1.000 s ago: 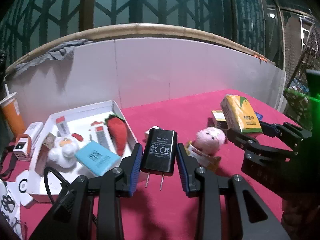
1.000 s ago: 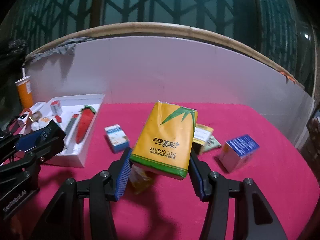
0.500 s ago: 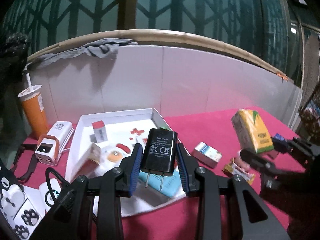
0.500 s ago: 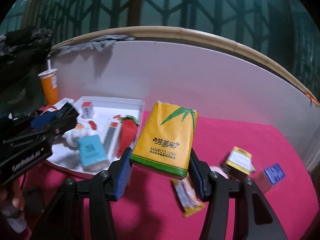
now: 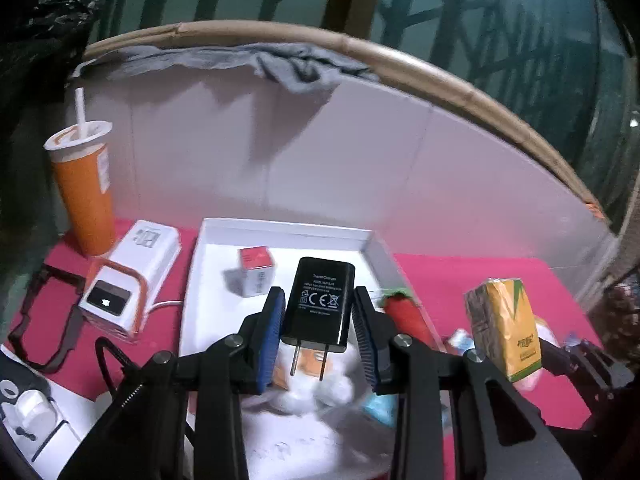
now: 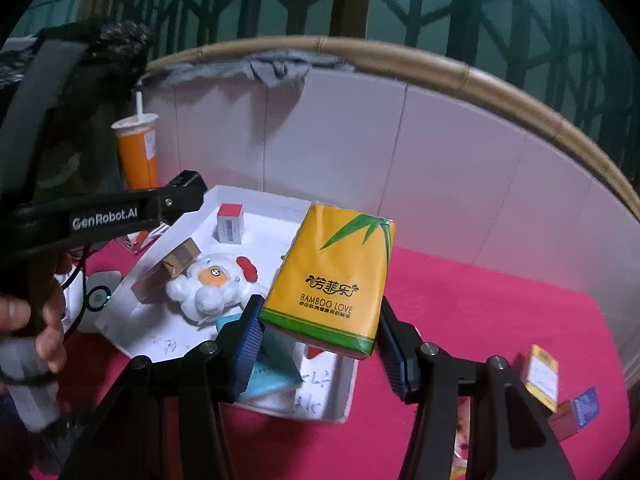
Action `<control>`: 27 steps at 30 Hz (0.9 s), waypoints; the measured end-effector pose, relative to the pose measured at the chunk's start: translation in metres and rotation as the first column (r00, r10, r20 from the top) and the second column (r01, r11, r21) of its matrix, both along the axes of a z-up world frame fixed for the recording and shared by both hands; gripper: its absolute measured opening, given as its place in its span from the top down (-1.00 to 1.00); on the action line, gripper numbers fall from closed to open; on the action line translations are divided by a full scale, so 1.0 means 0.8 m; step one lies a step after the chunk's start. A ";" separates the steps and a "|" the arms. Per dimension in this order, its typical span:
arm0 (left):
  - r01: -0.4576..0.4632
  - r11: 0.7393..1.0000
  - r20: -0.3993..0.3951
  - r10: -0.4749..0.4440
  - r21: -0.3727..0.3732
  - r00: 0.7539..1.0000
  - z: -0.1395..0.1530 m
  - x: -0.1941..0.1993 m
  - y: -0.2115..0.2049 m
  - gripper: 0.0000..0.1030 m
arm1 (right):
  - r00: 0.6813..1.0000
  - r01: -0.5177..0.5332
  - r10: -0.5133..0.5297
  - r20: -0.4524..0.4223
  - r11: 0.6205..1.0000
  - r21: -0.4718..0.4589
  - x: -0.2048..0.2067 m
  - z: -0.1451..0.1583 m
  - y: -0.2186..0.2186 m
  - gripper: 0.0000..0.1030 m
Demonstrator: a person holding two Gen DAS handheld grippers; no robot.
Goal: Organize objects
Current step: 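Carry the charger with the left gripper while the right gripper carries the yellow pack into the tray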
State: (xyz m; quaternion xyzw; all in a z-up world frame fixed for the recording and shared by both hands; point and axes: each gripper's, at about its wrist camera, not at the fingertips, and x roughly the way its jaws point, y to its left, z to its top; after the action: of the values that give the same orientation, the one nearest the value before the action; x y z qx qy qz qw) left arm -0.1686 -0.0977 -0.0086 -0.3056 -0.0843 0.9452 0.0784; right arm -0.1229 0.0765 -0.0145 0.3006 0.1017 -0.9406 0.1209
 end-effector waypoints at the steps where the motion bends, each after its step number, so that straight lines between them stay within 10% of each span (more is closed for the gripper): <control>1: -0.011 1.000 0.007 0.011 -0.006 1.000 -0.003 -0.003 0.000 0.35 | 1.000 0.002 -0.002 0.019 1.000 -0.011 -0.011 -0.004 -0.003 -0.13; 9: -0.053 0.998 0.038 0.053 0.021 0.998 -0.019 -0.025 -0.012 0.31 | 0.993 -0.040 0.044 0.106 0.998 -0.042 -0.080 -0.028 -0.035 -0.19; 13: -0.091 0.995 0.010 0.090 0.028 0.996 -0.013 -0.025 -0.021 -1.00 | 0.993 -0.030 0.027 0.119 0.999 0.025 -0.088 -0.045 -0.048 -0.44; 27: -0.072 0.997 -0.038 0.071 -0.021 0.997 0.001 0.012 0.016 -1.00 | 0.998 0.052 -0.049 0.030 0.992 -0.113 0.002 -0.010 0.053 -0.64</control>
State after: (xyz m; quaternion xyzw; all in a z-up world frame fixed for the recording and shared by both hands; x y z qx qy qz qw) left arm -0.1593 -0.0853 -0.0081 -0.2854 -0.0833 0.9538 0.0427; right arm -0.1212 0.1185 -0.0227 0.3084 0.0389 -0.9434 0.1154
